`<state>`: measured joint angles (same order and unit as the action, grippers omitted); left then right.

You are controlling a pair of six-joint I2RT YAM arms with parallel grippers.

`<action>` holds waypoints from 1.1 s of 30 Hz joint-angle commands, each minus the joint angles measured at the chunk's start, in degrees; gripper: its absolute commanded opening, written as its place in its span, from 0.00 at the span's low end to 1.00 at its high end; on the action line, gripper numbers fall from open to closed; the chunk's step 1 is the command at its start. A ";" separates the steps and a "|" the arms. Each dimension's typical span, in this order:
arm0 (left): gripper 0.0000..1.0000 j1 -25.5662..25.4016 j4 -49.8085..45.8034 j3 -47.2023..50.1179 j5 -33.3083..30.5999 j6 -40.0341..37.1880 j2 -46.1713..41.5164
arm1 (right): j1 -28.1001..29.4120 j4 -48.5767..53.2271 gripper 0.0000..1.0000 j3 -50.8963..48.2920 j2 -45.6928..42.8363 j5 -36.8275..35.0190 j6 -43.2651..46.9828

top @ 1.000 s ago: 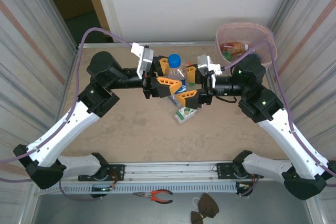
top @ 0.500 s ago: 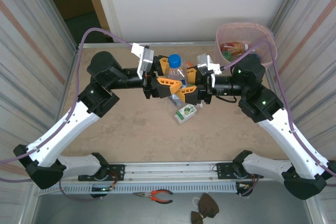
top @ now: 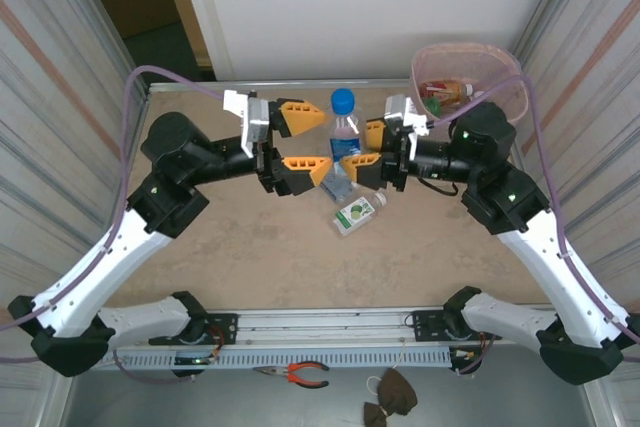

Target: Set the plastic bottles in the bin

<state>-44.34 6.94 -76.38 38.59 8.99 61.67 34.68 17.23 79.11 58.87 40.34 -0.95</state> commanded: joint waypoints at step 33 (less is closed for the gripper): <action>0.81 0.65 -7.08 3.42 -7.01 -6.08 0.06 | -40.17 48.08 0.47 37.25 33.14 -40.12 -1.73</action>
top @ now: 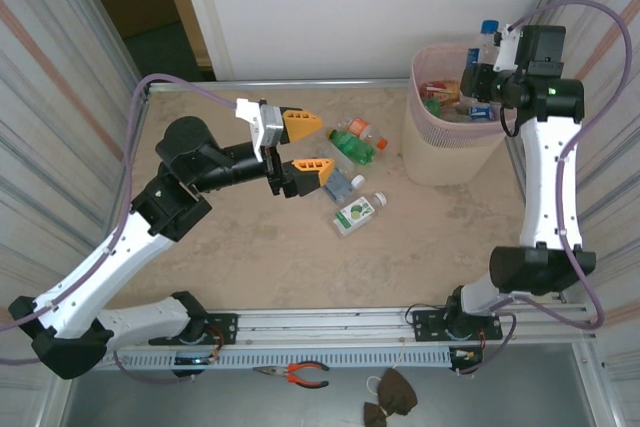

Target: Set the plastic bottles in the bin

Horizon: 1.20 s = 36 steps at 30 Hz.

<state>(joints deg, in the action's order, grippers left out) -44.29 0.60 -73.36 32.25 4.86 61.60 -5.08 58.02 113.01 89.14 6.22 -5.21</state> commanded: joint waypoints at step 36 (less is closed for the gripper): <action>0.80 2.98 -3.23 3.70 0.09 -1.88 2.03 | -2.08 16.22 0.75 7.02 26.76 -15.96 7.60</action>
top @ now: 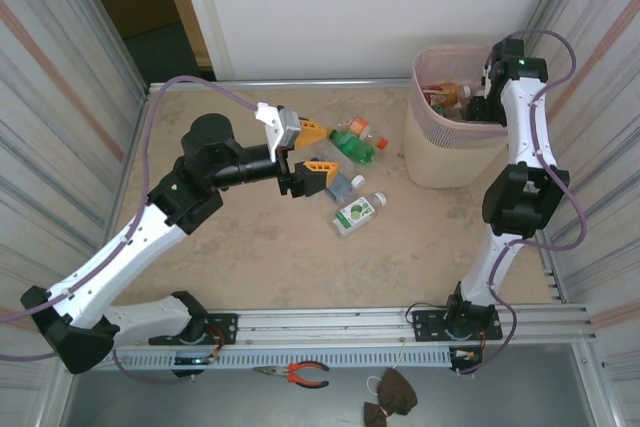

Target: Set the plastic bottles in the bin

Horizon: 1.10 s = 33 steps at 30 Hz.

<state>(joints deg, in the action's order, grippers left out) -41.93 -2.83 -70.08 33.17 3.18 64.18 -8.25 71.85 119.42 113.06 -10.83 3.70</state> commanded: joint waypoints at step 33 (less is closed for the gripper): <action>0.68 1.06 -19.02 -9.71 -31.83 26.48 17.54 | 7.39 -4.09 0.65 -2.29 -22.98 9.17 -6.61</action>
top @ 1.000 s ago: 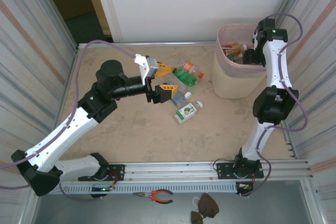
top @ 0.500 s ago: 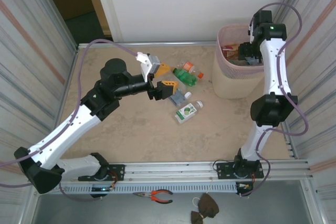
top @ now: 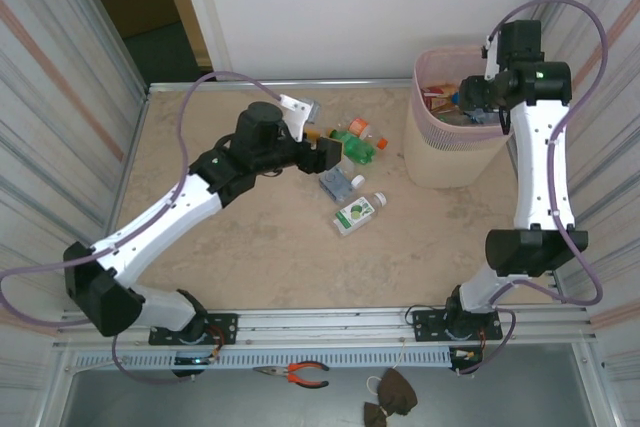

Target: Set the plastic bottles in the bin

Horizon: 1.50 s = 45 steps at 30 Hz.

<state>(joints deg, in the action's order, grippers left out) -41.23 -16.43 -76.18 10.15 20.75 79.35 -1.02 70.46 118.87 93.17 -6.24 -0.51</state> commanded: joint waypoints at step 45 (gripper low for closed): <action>0.96 -12.04 -22.52 -8.28 -8.04 -31.01 32.95 | -0.59 -6.93 0.64 -14.83 -20.68 9.07 -2.28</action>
<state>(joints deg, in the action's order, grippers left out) -52.90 -38.89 -84.60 4.19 -9.13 111.66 -1.26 63.83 104.33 73.43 1.83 -2.79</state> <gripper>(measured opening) 0.962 0.644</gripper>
